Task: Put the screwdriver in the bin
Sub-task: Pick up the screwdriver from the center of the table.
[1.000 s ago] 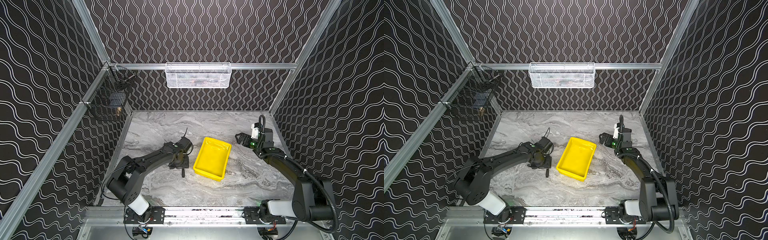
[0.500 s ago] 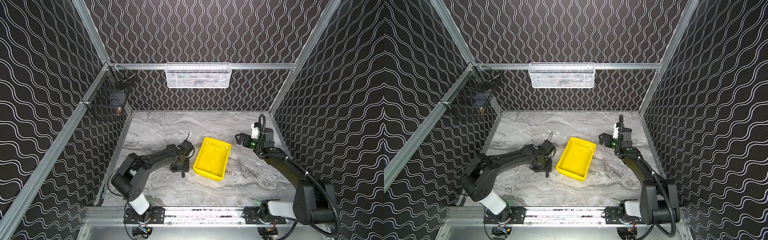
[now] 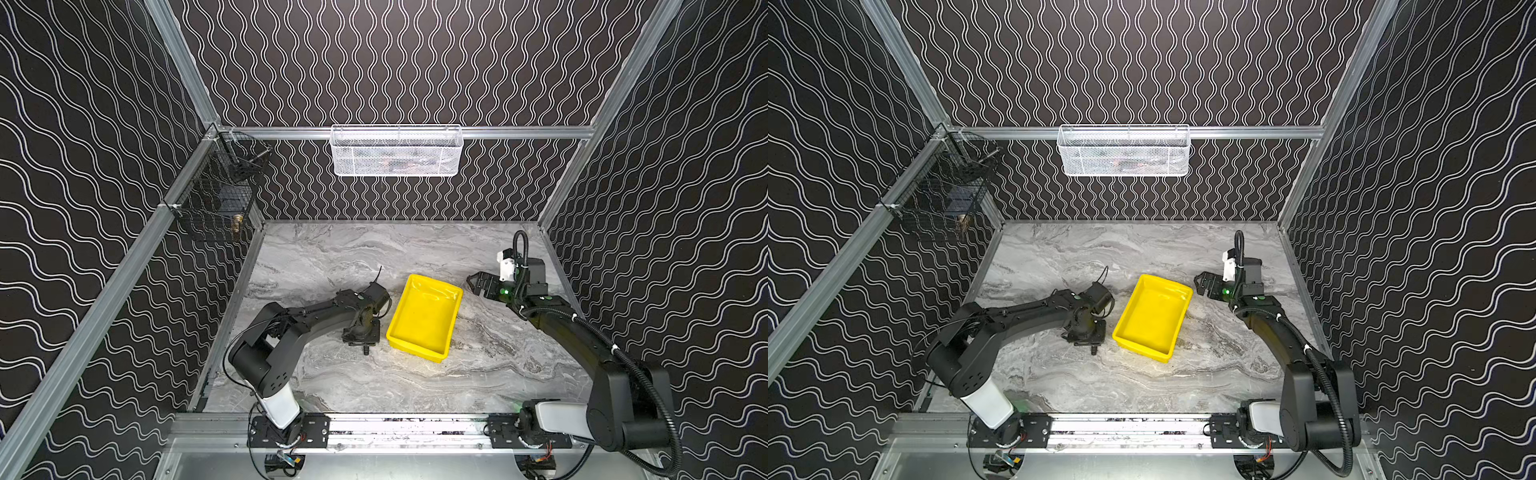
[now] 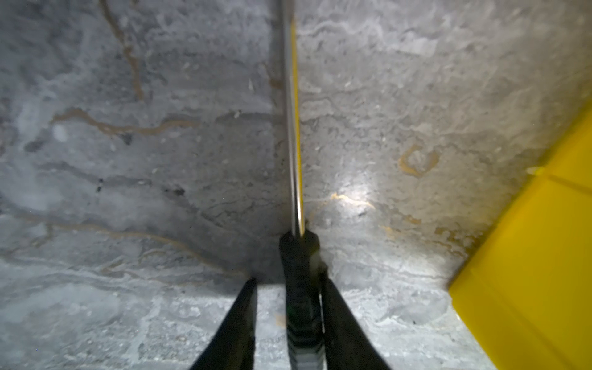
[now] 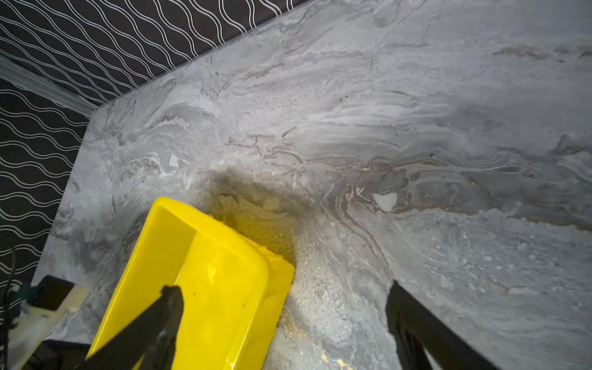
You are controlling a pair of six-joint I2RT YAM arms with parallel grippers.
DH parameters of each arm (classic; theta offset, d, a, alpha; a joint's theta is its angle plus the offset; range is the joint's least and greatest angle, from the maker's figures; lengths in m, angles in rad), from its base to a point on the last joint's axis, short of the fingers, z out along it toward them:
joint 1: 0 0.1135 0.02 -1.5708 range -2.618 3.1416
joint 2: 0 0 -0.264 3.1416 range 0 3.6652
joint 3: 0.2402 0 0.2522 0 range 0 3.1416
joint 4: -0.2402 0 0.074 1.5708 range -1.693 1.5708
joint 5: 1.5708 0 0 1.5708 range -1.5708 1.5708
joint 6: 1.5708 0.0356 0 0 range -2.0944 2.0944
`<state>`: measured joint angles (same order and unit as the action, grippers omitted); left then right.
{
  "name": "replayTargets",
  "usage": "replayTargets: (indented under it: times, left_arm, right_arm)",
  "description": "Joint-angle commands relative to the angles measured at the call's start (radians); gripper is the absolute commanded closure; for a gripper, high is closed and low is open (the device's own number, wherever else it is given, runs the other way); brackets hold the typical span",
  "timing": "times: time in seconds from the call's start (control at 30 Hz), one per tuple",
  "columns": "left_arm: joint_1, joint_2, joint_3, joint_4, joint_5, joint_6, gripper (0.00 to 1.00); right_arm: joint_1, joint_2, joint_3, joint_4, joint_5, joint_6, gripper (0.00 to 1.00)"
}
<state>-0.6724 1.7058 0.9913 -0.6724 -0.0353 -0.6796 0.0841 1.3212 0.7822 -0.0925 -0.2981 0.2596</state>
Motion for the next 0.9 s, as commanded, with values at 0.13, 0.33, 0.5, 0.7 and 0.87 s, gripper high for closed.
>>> replayTargets:
  times: [0.13,0.33,0.5,0.7,0.87]
  left_arm:
    - [-0.001,0.016,0.007,0.004,-0.002,0.006,0.75]
    - [-0.003,0.027,0.009,0.012,0.007,0.01,0.87]
    - [-0.003,0.037,0.036,-0.005,0.005,0.033,0.97]
    - [-0.003,0.01,0.088,-0.06,-0.045,0.061,1.0]
    - [-0.003,-0.035,0.116,-0.091,-0.086,0.082,1.0]
  right_arm:
    - [0.011,-0.025,0.032,-0.104,-0.033,-0.024,0.01]
    - [0.045,-0.011,0.096,-0.248,0.01,-0.043,0.06]
    - [0.104,-0.007,0.123,-0.321,0.067,-0.042,0.09]
    - [0.171,0.002,0.15,-0.394,0.131,-0.028,0.1]
    - [0.206,0.009,0.149,-0.407,0.164,-0.003,0.14]
